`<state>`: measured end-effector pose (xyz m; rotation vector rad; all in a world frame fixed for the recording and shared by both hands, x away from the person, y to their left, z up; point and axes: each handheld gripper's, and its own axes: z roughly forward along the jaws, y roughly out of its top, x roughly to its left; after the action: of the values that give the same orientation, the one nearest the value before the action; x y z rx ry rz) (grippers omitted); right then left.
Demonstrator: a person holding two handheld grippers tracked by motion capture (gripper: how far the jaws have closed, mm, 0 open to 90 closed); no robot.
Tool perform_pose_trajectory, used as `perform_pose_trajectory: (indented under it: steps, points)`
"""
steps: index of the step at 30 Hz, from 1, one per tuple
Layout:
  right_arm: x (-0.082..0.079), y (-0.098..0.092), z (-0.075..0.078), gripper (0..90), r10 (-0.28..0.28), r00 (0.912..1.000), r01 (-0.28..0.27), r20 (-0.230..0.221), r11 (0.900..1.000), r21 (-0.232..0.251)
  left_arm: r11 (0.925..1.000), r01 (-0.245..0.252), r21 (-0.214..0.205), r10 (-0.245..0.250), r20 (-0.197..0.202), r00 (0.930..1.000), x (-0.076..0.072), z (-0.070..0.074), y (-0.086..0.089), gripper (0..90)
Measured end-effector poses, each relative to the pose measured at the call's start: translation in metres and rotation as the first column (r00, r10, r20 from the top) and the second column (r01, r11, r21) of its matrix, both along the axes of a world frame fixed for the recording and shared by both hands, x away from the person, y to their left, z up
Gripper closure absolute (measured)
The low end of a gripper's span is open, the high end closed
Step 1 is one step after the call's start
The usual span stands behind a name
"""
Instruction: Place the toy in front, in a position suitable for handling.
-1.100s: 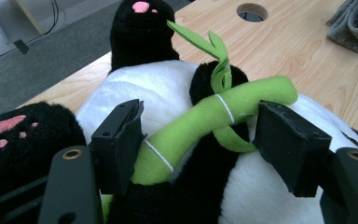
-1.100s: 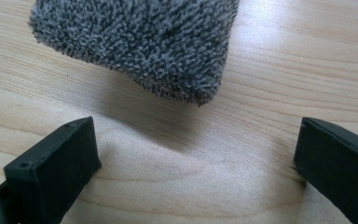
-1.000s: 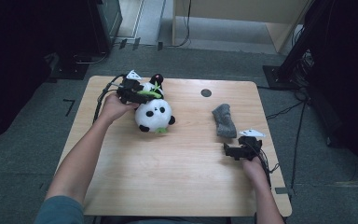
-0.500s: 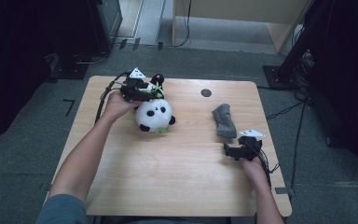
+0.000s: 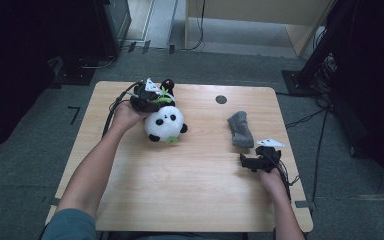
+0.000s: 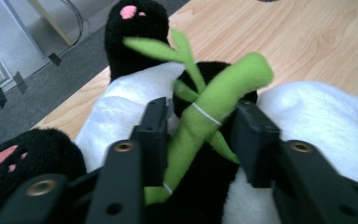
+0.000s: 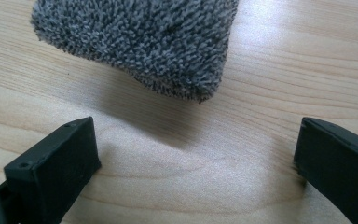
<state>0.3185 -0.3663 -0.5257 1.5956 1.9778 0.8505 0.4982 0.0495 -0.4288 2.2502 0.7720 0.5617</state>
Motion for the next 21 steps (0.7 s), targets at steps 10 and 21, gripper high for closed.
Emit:
perform_pose_trajectory:
  steps: [10, 21]
  points:
    - [0.000, 0.000, 0.000, 0.0, 0.000, 1.0000, 0.000, 0.000, 1.0000, 0.001, 0.9937, 0.002, -0.112, -0.002, 0.004, 1.0000, -0.007, 0.010, 0.014, 76.2]
    - [0.000, 0.000, 0.000, 0.0, 0.000, 1.0000, 0.000, 0.001, 1.0000, 0.001, 0.9781, 0.020, -0.207, -0.026, -0.024, 0.9994, -0.026, 0.026, 0.026, 76.7]
